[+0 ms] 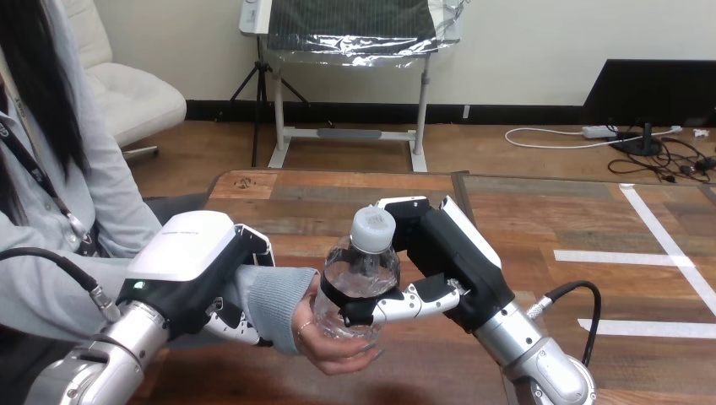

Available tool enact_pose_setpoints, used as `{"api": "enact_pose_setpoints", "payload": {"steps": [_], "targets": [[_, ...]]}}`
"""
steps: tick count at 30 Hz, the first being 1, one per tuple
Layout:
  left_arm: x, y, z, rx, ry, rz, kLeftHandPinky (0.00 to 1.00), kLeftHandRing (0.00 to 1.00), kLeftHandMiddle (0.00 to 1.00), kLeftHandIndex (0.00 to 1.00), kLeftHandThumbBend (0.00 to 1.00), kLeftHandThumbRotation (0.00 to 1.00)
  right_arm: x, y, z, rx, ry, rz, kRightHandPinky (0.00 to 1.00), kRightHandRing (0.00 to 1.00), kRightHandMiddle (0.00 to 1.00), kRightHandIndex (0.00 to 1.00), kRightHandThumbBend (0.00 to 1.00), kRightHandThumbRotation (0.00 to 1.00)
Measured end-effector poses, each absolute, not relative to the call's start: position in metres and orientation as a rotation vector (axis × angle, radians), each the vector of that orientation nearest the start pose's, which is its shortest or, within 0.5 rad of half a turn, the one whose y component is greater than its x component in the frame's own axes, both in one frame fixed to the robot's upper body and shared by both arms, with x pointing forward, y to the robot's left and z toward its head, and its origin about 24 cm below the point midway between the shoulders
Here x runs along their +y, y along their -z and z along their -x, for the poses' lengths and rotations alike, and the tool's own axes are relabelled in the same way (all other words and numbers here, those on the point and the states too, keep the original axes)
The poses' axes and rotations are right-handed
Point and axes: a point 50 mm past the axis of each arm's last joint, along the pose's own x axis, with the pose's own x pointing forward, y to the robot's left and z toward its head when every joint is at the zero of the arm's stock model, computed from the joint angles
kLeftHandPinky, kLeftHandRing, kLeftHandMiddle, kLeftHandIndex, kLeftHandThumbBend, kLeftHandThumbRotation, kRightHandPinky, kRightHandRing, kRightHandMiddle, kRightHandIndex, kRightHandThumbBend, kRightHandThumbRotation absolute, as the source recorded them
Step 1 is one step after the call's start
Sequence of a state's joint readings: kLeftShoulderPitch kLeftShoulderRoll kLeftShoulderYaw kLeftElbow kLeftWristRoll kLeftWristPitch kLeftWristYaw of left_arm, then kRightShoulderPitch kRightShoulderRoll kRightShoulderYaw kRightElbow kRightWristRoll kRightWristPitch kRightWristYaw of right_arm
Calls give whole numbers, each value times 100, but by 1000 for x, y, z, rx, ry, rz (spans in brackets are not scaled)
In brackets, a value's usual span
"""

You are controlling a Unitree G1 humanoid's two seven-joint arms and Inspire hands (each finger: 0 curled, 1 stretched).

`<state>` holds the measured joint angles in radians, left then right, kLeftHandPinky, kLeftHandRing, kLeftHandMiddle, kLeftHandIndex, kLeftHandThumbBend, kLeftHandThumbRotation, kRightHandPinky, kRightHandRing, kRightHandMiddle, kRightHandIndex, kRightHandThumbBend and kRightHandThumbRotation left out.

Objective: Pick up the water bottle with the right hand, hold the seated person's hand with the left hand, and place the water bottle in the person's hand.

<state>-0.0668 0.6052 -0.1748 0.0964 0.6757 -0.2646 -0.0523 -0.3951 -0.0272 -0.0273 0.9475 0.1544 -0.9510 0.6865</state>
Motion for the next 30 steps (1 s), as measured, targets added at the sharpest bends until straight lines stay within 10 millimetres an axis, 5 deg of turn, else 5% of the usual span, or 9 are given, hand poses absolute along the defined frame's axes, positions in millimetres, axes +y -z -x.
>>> {"api": "enact_pose_setpoints", "payload": {"steps": [30], "targets": [[203, -61, -258, -173, 383, -1265, 31, 34, 39, 40, 85, 0, -113, -25, -282, -417, -658, 46, 20, 26, 34, 31, 79, 0]]}}
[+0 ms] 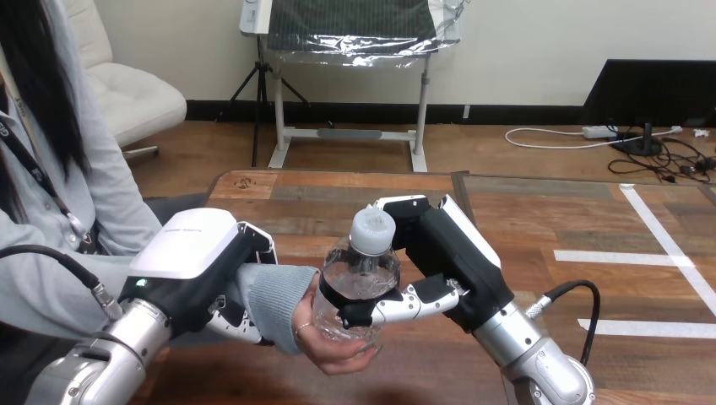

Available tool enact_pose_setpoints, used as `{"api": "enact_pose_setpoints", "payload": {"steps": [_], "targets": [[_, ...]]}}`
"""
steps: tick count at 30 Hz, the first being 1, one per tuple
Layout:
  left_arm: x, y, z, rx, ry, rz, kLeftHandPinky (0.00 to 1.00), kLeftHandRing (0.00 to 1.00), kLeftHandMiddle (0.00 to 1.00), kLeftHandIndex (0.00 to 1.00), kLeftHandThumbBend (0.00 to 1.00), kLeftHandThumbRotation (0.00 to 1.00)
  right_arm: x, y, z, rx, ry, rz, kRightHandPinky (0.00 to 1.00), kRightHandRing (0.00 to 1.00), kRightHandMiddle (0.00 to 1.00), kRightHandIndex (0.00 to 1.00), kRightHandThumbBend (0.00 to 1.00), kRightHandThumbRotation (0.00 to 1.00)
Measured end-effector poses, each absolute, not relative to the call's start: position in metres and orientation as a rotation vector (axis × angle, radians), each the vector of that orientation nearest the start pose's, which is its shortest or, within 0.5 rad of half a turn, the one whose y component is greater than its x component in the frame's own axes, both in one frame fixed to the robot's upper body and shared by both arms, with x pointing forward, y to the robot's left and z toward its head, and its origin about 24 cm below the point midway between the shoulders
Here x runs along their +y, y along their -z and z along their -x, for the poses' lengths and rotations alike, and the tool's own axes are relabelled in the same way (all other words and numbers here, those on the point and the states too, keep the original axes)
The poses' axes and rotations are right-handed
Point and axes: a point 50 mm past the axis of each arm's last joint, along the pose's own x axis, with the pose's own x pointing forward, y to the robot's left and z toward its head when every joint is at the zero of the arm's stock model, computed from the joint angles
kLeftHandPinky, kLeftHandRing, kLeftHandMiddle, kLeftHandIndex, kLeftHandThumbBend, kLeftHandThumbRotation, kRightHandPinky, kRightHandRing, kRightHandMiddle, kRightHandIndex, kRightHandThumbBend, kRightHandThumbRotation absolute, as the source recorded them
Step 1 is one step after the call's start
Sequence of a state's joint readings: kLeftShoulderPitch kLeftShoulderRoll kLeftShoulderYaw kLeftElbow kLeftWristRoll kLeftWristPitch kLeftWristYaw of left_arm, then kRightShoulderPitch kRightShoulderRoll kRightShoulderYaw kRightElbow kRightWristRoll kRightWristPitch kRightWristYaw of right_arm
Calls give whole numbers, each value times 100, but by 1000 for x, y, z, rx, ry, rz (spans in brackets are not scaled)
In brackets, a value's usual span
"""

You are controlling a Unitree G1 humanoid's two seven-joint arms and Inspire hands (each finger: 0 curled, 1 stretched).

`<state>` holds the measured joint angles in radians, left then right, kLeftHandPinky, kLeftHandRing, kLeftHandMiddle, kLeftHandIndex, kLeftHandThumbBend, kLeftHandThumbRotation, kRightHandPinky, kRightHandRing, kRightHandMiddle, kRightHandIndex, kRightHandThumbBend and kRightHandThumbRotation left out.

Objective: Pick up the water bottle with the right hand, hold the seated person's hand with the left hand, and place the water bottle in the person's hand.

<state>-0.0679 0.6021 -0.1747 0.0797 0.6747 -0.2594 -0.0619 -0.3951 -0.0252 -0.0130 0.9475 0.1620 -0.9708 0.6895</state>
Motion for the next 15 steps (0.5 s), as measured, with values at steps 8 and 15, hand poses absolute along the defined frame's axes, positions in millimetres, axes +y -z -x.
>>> {"api": "enact_pose_setpoints", "payload": {"steps": [8, 15], "targets": [[202, -62, -258, -176, 382, -1264, 32, 35, 40, 42, 86, 0, -114, -25, -282, -417, -665, 26, 21, 27, 34, 33, 78, 0], [202, -65, -258, -185, 380, -1259, 35, 38, 43, 45, 88, 0, -114, -23, -282, -401, -670, -15, 27, 34, 40, 41, 82, 0]]}}
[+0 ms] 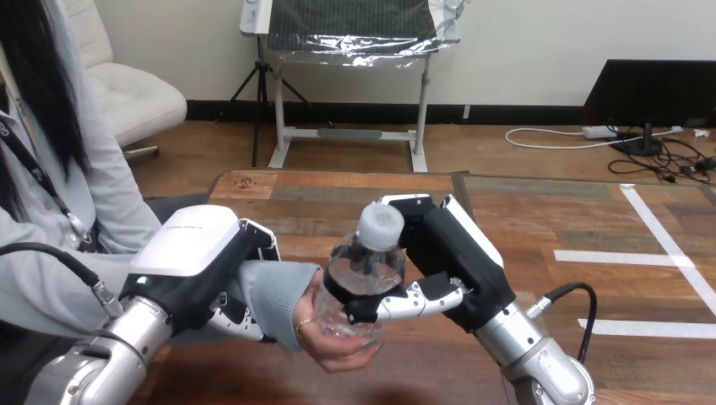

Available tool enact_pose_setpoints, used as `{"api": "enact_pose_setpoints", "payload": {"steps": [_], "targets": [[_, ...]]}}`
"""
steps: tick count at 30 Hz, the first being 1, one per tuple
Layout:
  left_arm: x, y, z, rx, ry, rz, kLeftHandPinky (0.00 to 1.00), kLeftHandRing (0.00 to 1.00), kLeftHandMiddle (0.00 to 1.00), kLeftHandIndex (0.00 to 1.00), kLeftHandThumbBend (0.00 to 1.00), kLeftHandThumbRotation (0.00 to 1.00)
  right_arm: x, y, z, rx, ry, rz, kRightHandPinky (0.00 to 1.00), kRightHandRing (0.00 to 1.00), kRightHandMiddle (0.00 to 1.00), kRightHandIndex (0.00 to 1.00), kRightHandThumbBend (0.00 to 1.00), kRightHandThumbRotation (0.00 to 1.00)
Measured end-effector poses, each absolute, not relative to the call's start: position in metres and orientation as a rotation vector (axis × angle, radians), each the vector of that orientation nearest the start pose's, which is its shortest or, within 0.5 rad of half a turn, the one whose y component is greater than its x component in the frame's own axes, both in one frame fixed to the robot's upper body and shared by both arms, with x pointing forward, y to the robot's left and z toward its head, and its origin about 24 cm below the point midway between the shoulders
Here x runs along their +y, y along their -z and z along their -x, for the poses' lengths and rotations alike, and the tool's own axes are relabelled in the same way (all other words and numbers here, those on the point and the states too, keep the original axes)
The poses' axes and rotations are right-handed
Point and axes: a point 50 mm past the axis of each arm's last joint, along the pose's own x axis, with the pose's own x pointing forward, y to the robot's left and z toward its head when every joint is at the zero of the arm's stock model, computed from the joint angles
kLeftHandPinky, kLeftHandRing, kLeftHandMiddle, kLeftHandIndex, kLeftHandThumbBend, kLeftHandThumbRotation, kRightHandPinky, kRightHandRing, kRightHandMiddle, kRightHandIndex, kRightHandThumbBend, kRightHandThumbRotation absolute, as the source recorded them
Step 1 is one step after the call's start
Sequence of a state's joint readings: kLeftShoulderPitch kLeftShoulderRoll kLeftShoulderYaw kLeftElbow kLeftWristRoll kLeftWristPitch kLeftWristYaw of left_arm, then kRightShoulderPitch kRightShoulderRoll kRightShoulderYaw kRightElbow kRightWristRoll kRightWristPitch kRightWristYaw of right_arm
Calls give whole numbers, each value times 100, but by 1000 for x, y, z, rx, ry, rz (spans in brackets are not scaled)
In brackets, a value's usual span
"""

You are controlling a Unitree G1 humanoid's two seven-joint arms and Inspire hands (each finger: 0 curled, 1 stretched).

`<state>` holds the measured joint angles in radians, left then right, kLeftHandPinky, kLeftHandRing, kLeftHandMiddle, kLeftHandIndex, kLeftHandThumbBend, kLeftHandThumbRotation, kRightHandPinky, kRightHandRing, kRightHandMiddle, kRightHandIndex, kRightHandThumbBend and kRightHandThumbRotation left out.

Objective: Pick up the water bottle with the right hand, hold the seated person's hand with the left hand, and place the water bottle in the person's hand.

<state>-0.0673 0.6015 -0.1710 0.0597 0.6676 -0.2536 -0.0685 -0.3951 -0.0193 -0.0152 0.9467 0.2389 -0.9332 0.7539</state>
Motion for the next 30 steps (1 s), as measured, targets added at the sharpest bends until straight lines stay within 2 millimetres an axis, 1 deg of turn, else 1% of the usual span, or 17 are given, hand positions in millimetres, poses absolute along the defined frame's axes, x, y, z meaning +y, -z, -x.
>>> {"api": "enact_pose_setpoints", "payload": {"steps": [4, 7, 8, 10, 14, 16, 19, 27, 30], "targets": [[202, -66, -258, -190, 377, -1257, 39, 42, 47, 50, 91, 0, -115, -22, -283, -392, -672, -35, 36, 42, 47, 49, 87, 0], [202, -67, -258, -194, 374, -1256, 43, 46, 52, 55, 93, 2, -116, -22, -283, -390, -671, -39, 45, 50, 53, 55, 90, 4], [202, -68, -257, -195, 373, -1256, 45, 50, 56, 58, 95, 4, -116, -22, -283, -390, -671, -38, 51, 55, 58, 61, 92, 9], [202, -68, -257, -197, 371, -1257, 47, 52, 58, 61, 96, 5, -117, -22, -283, -390, -668, -34, 55, 59, 61, 64, 94, 13], [203, -68, -257, -196, 367, -1257, 51, 57, 65, 68, 98, 10, -118, -23, -284, -386, -659, -13, 64, 69, 70, 74, 98, 26], [203, -69, -256, -196, 366, -1257, 53, 60, 67, 71, 99, 12, -120, -23, -285, -383, -650, 1, 68, 73, 73, 77, 99, 31], [204, -69, -256, -196, 365, -1257, 58, 66, 73, 77, 100, 16, -121, -24, -285, -380, -641, 23, 75, 79, 77, 83, 100, 40], [205, -69, -254, -197, 364, -1264, 75, 80, 84, 88, 100, 30, -124, -25, -287, -374, -622, 76, 89, 88, 85, 92, 100, 56], [205, -70, -253, -201, 363, -1265, 78, 83, 86, 90, 100, 33, -124, -26, -287, -374, -626, 85, 91, 90, 86, 94, 100, 58]]}}
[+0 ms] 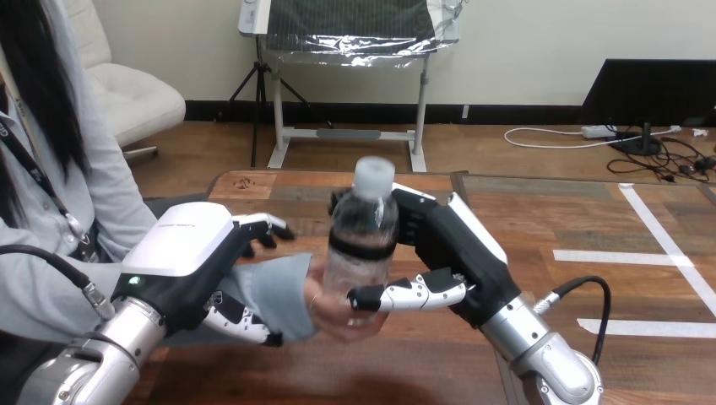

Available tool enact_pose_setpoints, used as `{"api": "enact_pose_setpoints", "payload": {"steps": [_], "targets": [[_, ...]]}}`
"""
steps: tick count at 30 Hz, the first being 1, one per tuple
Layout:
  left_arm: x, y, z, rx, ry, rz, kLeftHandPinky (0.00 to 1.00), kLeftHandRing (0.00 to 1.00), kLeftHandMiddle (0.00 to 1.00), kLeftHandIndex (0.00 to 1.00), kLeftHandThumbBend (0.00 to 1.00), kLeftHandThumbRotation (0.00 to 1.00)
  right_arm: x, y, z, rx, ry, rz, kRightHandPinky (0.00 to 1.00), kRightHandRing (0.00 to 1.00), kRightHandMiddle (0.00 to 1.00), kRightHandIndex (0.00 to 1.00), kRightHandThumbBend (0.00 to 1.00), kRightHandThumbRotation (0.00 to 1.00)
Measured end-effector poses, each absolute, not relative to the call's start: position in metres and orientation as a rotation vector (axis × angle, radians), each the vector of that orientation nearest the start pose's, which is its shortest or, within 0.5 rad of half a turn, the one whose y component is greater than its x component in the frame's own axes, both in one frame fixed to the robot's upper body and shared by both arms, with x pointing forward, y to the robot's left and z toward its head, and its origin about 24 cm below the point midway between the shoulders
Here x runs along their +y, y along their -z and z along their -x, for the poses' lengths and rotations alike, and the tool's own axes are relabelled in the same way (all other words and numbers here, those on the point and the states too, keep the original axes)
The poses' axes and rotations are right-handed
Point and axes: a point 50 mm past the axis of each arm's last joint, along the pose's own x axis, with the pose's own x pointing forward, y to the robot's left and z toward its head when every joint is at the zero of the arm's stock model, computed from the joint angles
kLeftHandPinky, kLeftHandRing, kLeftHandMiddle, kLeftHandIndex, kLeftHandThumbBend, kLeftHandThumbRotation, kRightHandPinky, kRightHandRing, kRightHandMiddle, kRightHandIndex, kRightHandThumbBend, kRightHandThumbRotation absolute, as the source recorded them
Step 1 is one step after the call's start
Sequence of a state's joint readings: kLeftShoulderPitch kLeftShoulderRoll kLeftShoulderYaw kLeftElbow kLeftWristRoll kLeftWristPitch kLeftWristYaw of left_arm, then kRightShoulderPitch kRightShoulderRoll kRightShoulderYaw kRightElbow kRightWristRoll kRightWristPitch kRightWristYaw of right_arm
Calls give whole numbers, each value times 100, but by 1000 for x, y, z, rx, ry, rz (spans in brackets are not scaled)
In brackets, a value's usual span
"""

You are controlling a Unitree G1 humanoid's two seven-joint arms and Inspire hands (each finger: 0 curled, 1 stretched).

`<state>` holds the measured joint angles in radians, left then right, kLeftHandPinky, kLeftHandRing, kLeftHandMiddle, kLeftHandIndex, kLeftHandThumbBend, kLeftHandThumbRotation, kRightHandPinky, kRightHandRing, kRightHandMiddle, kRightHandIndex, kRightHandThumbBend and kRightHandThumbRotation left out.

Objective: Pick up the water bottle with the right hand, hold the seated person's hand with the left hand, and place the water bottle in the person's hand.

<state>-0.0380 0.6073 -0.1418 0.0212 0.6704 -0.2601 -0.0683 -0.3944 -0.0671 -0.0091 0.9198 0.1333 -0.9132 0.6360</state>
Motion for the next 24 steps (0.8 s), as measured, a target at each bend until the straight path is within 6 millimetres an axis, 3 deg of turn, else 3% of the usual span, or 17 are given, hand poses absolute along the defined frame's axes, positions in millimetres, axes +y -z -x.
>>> {"api": "enact_pose_setpoints", "payload": {"steps": [24], "targets": [[205, -64, -243, -201, 355, -1247, 90, 95, 99, 100, 100, 45, -133, -30, -288, -383, -596, 114, 93, 91, 87, 95, 100, 71]]}}
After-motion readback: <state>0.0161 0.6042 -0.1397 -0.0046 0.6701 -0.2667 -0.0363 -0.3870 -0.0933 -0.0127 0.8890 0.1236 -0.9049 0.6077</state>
